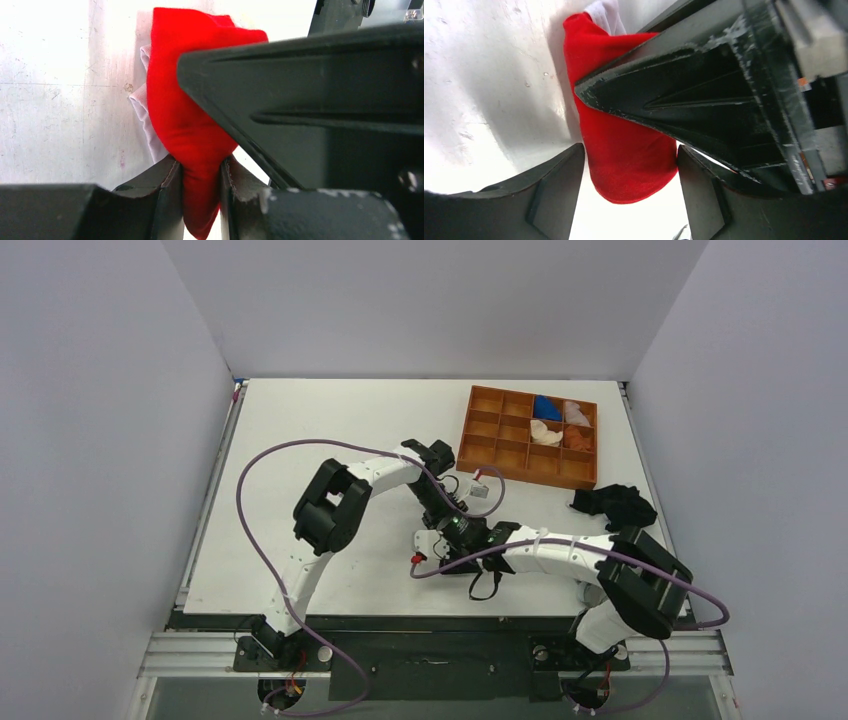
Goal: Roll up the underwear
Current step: Pick up the underwear from the center of the board.
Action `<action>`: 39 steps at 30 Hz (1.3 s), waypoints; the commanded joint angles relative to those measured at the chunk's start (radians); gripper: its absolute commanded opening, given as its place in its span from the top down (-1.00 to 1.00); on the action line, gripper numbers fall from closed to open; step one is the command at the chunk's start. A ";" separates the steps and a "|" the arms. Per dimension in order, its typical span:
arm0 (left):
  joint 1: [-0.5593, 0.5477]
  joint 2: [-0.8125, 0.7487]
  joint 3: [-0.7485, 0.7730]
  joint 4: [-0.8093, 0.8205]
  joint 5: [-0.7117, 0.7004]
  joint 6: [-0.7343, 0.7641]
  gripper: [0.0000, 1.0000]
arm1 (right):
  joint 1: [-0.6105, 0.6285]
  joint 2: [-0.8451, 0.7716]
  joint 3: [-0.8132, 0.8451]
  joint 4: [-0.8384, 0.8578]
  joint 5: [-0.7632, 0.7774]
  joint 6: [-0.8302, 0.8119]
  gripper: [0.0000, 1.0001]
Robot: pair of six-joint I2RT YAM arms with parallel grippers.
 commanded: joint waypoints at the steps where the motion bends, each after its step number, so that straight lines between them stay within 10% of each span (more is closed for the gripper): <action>1: -0.018 0.096 -0.034 0.035 -0.164 0.069 1.00 | -0.036 0.024 0.043 0.029 -0.001 -0.032 -0.28; 20: -0.023 0.098 -0.030 0.024 -0.164 0.087 1.00 | -0.091 0.112 0.083 0.020 -0.108 -0.077 -0.15; 30: -0.024 0.096 -0.028 0.021 -0.164 0.093 1.00 | -0.097 0.153 0.127 -0.017 -0.128 -0.085 0.30; 39: -0.028 0.101 -0.024 0.009 -0.157 0.105 1.00 | -0.099 0.150 0.132 -0.003 -0.115 -0.093 -0.13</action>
